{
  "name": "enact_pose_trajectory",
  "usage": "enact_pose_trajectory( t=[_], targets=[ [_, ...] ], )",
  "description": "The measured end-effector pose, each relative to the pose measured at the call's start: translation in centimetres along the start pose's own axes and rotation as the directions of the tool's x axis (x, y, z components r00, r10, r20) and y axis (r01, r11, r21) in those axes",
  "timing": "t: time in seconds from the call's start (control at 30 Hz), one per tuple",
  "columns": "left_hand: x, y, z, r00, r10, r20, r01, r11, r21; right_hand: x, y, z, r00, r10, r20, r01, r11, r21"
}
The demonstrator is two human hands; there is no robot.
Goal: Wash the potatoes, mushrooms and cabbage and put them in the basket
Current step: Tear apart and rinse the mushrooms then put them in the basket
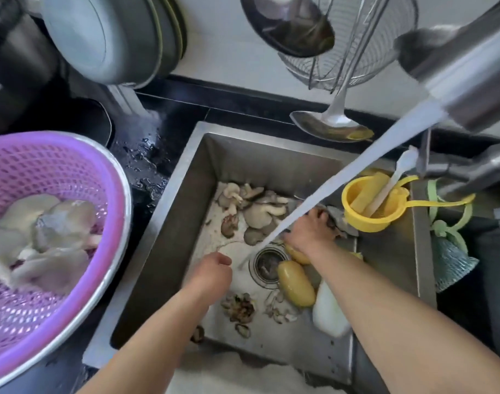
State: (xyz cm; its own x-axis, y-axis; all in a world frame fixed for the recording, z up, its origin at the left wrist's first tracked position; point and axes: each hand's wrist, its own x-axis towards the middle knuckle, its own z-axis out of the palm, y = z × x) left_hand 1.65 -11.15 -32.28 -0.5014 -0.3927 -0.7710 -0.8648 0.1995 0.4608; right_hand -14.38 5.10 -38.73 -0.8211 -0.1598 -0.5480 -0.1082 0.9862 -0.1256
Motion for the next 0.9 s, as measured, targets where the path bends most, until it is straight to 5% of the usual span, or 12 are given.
enact_pose_trajectory(
  t=[0.23, 0.43, 0.57, 0.63, 0.73, 0.8, 0.9],
  targets=[
    [-1.0, -1.7, -0.3, 1.000, 0.004, 0.022, -0.002, 0.994, -0.113, -1.4, 0.4, -3.4, 0.967, -0.172, -0.188, 0.142, 0.976, -0.165],
    [-3.6, -1.6, -1.7, 0.996, -0.032, 0.081, 0.065, 0.893, -0.446, -6.2, 0.0, -6.4, 0.941, -0.138, -0.310, 0.137, 0.990, -0.025],
    [-4.9, -1.8, -1.5, 0.988, -0.055, 0.141, 0.134, 0.750, -0.648, -9.1, 1.7, -6.4, 0.899, 0.008, -0.437, 0.122, 0.956, 0.268],
    [-5.2, -2.0, -1.0, 0.982, -0.072, 0.173, 0.172, 0.719, -0.674, -11.0, 2.2, -5.6, 0.915, 0.097, -0.392, 0.147, 0.824, 0.547],
    [-5.5, -1.8, 0.0, 0.962, -0.059, 0.266, 0.219, 0.747, -0.627, -12.9, 1.5, -3.5, 0.981, 0.193, -0.005, -0.060, 0.326, 0.944],
    [-5.5, -1.2, 0.4, 0.946, -0.011, 0.325, 0.219, 0.760, -0.612, -13.4, 0.5, -1.9, 0.971, 0.085, 0.225, -0.233, 0.099, 0.968],
    [-4.9, -0.2, 0.3, 0.921, 0.075, 0.382, 0.216, 0.719, -0.661, -13.5, -1.2, 0.1, 0.930, -0.066, 0.363, -0.363, 0.010, 0.932]
  ],
)
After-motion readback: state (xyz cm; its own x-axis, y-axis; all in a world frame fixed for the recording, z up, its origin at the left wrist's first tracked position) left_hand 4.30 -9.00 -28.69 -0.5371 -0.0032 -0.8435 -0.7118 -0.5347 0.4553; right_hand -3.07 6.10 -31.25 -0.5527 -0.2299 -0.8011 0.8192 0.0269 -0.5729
